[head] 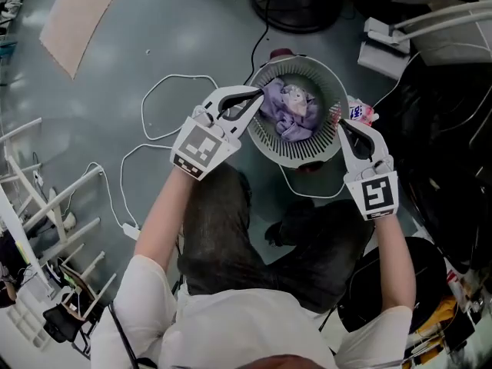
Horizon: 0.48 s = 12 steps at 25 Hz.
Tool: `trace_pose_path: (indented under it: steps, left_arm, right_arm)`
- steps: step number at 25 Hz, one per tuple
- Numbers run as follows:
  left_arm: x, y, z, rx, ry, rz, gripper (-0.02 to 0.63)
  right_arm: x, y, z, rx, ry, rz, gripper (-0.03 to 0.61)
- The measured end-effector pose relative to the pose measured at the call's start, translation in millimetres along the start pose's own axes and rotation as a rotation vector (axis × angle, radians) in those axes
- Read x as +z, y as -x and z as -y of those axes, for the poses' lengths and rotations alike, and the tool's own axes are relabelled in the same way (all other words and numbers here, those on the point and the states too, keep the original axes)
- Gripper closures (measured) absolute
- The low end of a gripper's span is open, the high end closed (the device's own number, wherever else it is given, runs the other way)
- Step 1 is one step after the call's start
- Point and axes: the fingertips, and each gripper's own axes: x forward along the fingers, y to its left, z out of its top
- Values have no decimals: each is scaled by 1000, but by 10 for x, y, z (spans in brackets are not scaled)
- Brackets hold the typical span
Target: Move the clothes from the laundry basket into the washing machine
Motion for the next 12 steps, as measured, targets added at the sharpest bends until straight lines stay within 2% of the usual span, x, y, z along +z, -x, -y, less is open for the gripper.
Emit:
trace_pose_path:
  steps: [8, 12]
  left_arm:
    - [-53, -289, -130, 4, -24, 68, 607]
    - [-198, -325, -126, -2, -10, 54, 607]
  right_arm:
    - [-388, -418, -10, 57, 97, -1, 568]
    - [-645, -619, -68, 107, 129, -21, 568]
